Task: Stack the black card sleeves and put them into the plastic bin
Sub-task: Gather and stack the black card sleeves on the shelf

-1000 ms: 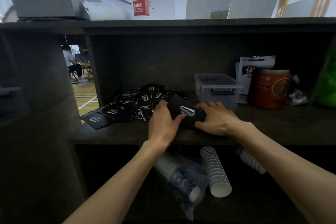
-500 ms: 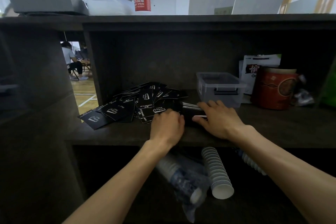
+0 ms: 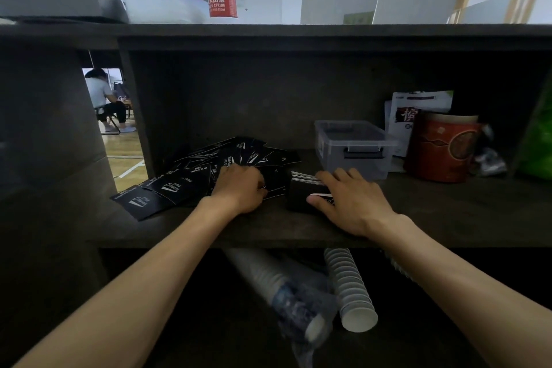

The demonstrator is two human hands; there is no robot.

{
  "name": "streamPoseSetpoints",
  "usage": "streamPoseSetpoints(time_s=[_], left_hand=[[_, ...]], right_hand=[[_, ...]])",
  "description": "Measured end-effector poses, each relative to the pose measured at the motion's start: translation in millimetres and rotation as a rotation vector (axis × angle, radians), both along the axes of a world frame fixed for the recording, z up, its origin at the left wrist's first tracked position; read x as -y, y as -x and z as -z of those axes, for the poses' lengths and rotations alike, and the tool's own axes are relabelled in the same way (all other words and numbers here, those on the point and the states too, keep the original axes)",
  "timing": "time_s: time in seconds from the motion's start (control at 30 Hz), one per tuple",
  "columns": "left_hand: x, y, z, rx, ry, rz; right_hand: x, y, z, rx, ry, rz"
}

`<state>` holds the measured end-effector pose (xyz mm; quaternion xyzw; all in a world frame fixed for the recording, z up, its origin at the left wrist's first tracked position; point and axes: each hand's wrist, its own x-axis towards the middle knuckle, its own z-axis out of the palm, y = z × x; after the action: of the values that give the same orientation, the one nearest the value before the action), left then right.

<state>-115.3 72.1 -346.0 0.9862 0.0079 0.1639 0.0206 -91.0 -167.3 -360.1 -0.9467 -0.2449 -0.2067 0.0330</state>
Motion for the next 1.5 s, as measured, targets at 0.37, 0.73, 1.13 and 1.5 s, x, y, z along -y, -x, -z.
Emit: streamPoseSetpoints(time_s=[0.37, 0.73, 1.13, 1.5], left_hand=[[2.8, 2.2, -9.8, 0.066, 0.195, -0.028], [17.3, 49.5, 14.5, 0.446, 1.037, 0.219], [72.6, 48.1, 43.5, 0.376, 0.309, -0.098], [61.6, 22.9, 9.5, 0.423, 0.435, 0.044]], right_hand=[[-0.2, 2.2, -3.1, -0.041, -0.011, 0.004], [1.3, 3.8, -11.4, -0.175, -0.027, 0.017], [-0.8, 2.9, -16.7, -0.180, -0.013, 0.017], [4.3, -15.1, -29.5, -0.199, 0.045, 0.015]])
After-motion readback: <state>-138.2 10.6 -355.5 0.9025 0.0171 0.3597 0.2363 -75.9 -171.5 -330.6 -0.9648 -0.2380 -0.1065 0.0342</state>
